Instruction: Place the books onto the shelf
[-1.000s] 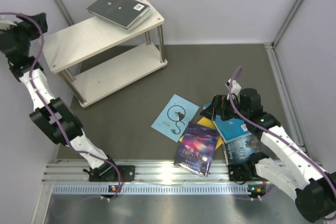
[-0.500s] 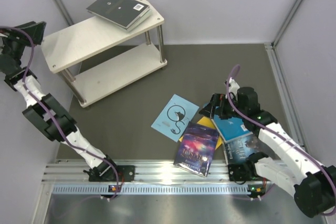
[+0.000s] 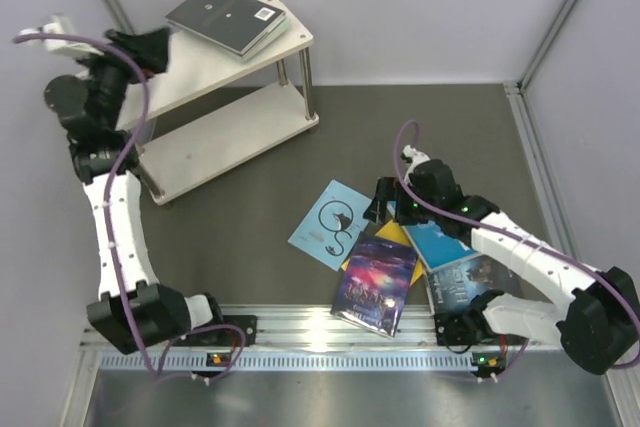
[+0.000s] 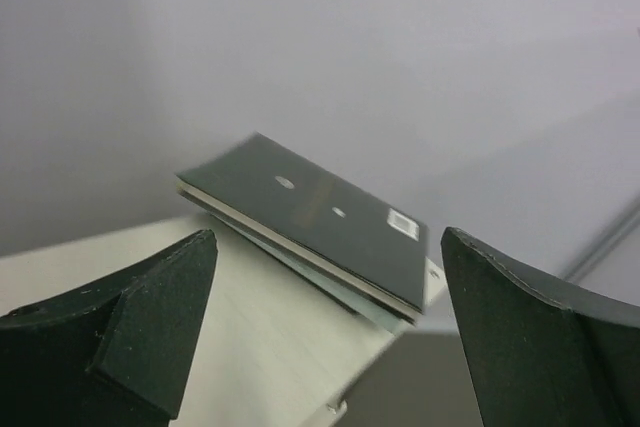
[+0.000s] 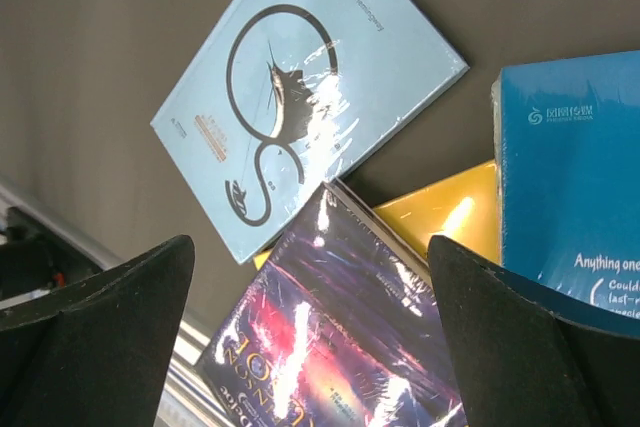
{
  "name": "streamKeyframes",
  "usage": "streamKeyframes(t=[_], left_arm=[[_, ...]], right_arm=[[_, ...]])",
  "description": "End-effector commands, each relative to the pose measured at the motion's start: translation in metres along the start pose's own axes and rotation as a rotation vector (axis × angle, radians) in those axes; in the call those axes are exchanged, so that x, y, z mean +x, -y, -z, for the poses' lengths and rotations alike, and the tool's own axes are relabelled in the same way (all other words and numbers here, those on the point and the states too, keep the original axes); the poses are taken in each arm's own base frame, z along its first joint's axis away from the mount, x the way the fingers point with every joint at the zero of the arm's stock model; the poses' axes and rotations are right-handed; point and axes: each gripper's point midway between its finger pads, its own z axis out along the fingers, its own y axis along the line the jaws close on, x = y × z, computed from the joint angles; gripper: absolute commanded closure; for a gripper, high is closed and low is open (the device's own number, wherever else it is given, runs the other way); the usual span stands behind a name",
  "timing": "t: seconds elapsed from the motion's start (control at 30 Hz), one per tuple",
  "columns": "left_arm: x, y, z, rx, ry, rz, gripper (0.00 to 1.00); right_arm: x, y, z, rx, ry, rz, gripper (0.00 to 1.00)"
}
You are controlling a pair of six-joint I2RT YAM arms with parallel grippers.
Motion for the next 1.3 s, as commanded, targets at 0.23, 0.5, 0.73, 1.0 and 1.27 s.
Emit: streamKeyframes(t=[0.23, 0.5, 0.73, 1.0, 1.27], left_arm=[[0.215, 0.055, 0.103, -0.012, -0.639, -0.002, 0.01], [0.389, 0.151, 0.203, 0.154, -1.059, 0.084, 0.02], [0.452, 0.186, 0.302, 0.295, -1.286, 0.259, 0.02], [0.481, 0.201, 0.367, 0.379, -1.441, 0.320, 0.02], [0.489, 0.205, 0.379, 0.418, -1.439, 0.384, 0.02]], right_arm=[[0.039, 0.009, 0.025, 0.333, -0.011, 0.007, 0.00], [0.107, 0.021, 0.022, 0.356, -0.111, -0.149, 0.00], [0.158, 0.037, 0.028, 0.395, -0.175, -0.221, 0.00], [0.187, 0.033, 0.040, 0.391, -0.239, -0.245, 0.00], [0.204, 0.053, 0.077, 0.481, -0.278, -0.204, 0.00]])
